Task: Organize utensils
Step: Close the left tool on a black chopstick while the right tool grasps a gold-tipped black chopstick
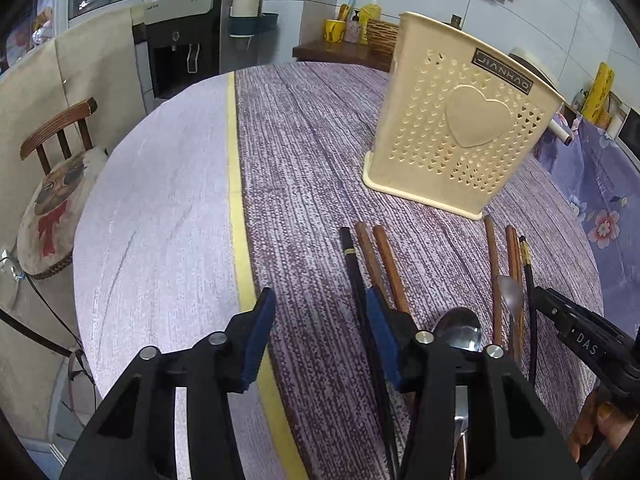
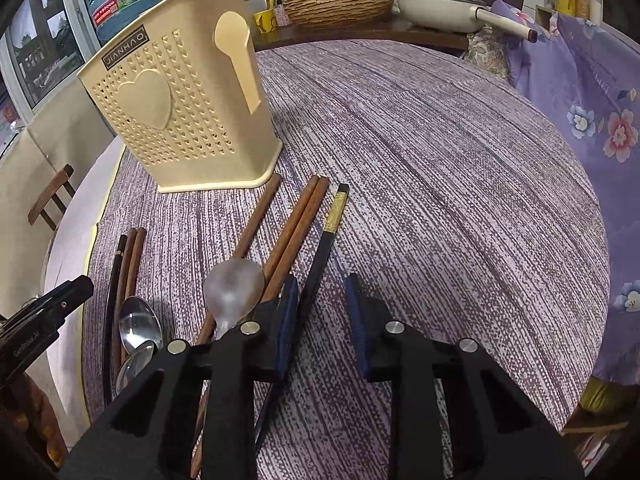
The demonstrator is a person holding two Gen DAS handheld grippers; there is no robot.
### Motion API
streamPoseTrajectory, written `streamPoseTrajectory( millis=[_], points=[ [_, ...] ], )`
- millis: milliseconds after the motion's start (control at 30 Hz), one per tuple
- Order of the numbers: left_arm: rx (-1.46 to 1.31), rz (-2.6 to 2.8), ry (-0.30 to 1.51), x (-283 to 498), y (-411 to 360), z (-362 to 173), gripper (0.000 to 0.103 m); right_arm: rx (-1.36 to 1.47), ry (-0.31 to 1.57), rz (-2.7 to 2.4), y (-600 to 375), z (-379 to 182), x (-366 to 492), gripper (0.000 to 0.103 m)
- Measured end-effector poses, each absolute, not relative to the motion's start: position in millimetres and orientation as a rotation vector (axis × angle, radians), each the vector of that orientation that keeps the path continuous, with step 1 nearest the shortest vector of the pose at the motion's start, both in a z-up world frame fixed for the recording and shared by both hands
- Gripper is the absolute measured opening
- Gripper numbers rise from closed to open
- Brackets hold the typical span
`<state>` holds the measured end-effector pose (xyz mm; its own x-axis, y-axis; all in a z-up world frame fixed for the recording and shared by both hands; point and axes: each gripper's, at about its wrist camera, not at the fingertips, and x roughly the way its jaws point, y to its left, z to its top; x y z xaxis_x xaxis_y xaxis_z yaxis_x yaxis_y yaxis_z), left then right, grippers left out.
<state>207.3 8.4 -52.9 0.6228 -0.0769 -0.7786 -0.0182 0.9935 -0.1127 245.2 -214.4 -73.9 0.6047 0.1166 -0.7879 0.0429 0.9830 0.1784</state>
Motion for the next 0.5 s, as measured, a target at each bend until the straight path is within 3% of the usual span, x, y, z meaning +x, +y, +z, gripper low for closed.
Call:
streamPoseTrajectory(
  millis=[300,500],
  points=[
    [-0.079,-0.051,0.951,210,-8,-64,0.026,0.169,0.925,0.034,-209,-74,247,0.019],
    [-0.059,-0.039,0.942,210,-11,-67,0.023,0.158,0.921,0.021,-209,-75,250,0.015]
  ],
)
